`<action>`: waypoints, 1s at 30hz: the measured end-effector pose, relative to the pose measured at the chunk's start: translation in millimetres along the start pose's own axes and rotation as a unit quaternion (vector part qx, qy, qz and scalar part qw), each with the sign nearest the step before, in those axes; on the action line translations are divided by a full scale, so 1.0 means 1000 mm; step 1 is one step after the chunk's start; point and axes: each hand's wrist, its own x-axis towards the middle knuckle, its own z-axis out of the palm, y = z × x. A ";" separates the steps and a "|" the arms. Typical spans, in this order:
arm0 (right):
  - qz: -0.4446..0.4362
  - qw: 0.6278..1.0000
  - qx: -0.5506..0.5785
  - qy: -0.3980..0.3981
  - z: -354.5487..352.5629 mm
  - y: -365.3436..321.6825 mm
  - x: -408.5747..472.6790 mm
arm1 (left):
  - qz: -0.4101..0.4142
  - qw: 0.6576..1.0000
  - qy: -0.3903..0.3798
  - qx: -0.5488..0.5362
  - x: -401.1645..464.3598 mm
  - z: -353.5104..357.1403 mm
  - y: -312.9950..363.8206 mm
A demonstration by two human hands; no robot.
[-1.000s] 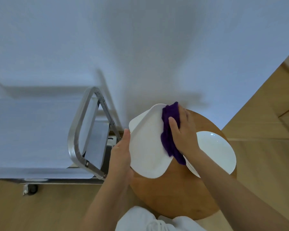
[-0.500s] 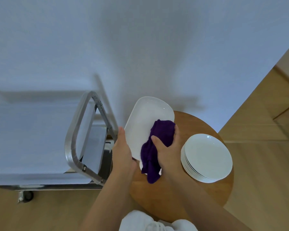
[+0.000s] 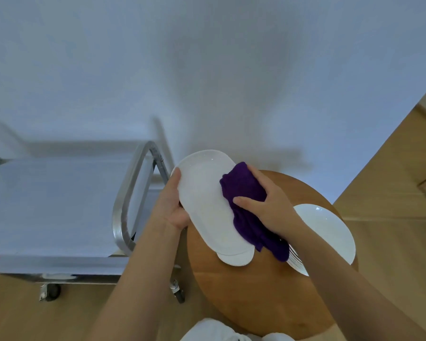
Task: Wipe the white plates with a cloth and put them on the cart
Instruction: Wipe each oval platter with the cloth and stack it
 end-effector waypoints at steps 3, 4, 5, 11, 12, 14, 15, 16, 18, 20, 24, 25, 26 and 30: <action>0.013 0.990 0.079 0.119 0.017 0.007 -0.008 | 0.033 0.999 0.024 -0.021 0.003 0.004 -0.003; 0.022 0.980 0.107 0.167 0.024 0.008 -0.010 | 0.051 0.998 0.033 -0.024 0.003 0.007 -0.006; 0.033 0.967 0.135 0.213 0.033 0.009 -0.012 | 0.074 0.996 0.044 -0.025 0.004 0.009 -0.011; 0.066 0.902 0.252 0.346 0.053 0.007 -0.010 | 0.163 0.984 0.025 -0.072 0.000 0.027 -0.046; 0.061 0.906 0.245 0.340 0.050 0.007 -0.009 | 0.166 0.984 0.014 -0.067 -0.002 0.027 -0.045; 0.045 0.927 0.222 0.298 0.034 0.008 -0.004 | 0.159 0.986 -0.030 -0.031 -0.007 0.020 -0.036; 0.035 0.941 0.206 0.265 0.022 0.008 -0.002 | 0.148 0.987 -0.058 0.001 -0.011 0.013 -0.028; 0.026 0.957 0.182 0.226 0.008 0.008 0.001 | 0.131 0.987 -0.083 0.042 -0.014 0.006 -0.017; 0.022 0.985 0.103 0.135 -0.020 0.004 0.005 | 0.079 0.981 -0.102 0.147 -0.019 -0.005 0.004; 0.024 0.998 0.034 0.039 -0.038 -0.002 0.010 | 0.012 0.964 -0.073 0.255 -0.020 -0.009 0.013; 0.004 0.997 -0.031 -0.070 -0.046 -0.020 0.018 | -0.076 0.915 -0.034 0.394 -0.017 -0.005 0.006; -0.001 0.998 -0.022 -0.062 -0.046 -0.021 0.018 | -0.072 0.909 -0.035 0.409 -0.015 -0.005 0.006; -0.002 0.999 -0.004 -0.046 -0.046 -0.021 0.018 | -0.058 0.903 -0.036 0.423 -0.014 -0.004 0.006; 0.024 0.992 0.104 0.067 -0.034 -0.012 0.013 | -0.006 0.899 -0.027 0.438 -0.014 0.004 0.009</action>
